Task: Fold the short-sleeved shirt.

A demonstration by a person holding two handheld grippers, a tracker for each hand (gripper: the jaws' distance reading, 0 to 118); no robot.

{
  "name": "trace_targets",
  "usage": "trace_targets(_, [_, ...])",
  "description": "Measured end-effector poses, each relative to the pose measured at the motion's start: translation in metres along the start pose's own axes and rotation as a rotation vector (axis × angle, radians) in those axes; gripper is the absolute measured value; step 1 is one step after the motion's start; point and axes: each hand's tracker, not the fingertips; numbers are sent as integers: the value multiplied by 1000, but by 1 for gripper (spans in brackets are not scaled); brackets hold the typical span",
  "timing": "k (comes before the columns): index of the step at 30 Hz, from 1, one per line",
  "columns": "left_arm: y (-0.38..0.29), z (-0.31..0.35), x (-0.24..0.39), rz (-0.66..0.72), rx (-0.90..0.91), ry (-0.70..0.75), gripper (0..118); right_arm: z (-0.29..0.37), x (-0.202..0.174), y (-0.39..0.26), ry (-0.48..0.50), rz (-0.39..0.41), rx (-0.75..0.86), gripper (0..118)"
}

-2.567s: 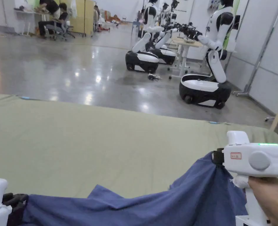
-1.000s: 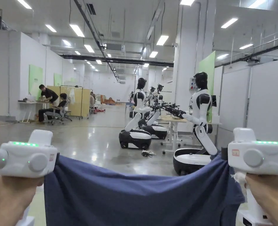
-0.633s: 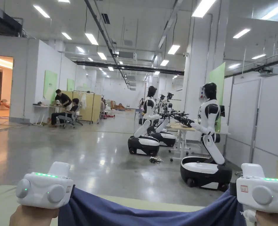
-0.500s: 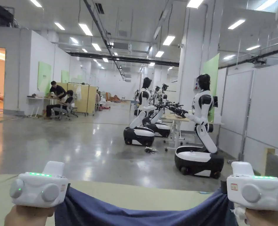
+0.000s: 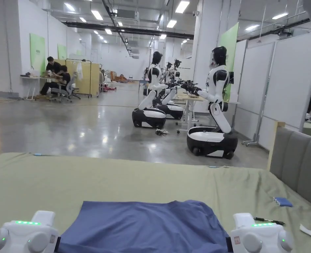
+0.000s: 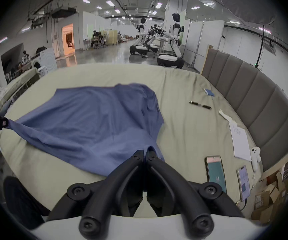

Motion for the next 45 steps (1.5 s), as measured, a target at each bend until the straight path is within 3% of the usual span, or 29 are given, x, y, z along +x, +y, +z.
trace_targets(4, [-10,2,-7,7,-15,-35,10,8,8,-18,27,-30,45,4])
trace_targets(5, [-6,1,-7,-14,-4,-31,36,11,8,-18,23,-25,66,22])
trace_targets(6, [-4,7,-2,-45,43,-22,63,18,10,-17,20,-19,90,49])
trace_targets(7, [-3,18,4,-83,87,-38,77,22,11,-16,30,-20,96,90])
trace_targets(8, [-3,29,10,-105,130,-63,77,26,10,-15,46,-22,100,118])
trace_targets(9, [-5,39,7,-122,164,-80,77,33,10,-18,93,-20,219,116])
trace_targets(12, [-19,66,29,-163,246,-85,77,52,-4,-26,76,40,230,116])
trace_targets(13, [-26,40,18,-185,276,-80,77,57,-11,-32,75,75,247,116])
trace_targets(16, [-46,32,33,-183,380,-13,77,66,-33,-43,78,91,318,115])
trace_targets(17, [-56,37,37,-159,401,-20,77,68,-40,-48,77,90,329,108])
trace_targets(18, [-62,34,41,-134,395,-59,76,70,-49,-53,66,79,361,96])
trace_targets(19, [-68,31,46,-124,394,-69,70,72,-57,-59,62,69,396,69])
trace_targets(20, [-73,28,50,-112,405,-66,33,73,-64,-65,51,63,410,25])
trace_targets(21, [-82,41,58,-118,455,-70,4,73,-70,-71,48,35,417,0])
trace_targets(23, [-88,39,64,-103,486,-27,4,73,-76,-82,97,-42,441,0])
trace_targets(25, [-89,43,60,-160,412,-75,4,76,-80,-88,116,-18,431,0])
trace_targets(29, [-90,40,50,-183,391,-35,4,73,-73,-93,125,-14,410,0])
trace_targets(33, [-99,30,22,-126,321,-17,6,71,-66,-97,117,-23,374,0])
trace_targets(34, [-102,25,12,-114,264,-32,18,70,-67,-97,110,-25,366,0])
trace_targets(35, [-103,18,2,-96,211,-31,53,69,-65,-96,107,-29,361,0])
trace_targets(36, [-105,11,-5,-77,172,-35,71,69,-63,-96,109,-38,354,0])
trace_targets(45, [-97,-67,-40,-43,24,-52,74,48,-61,-86,116,-74,289,0])
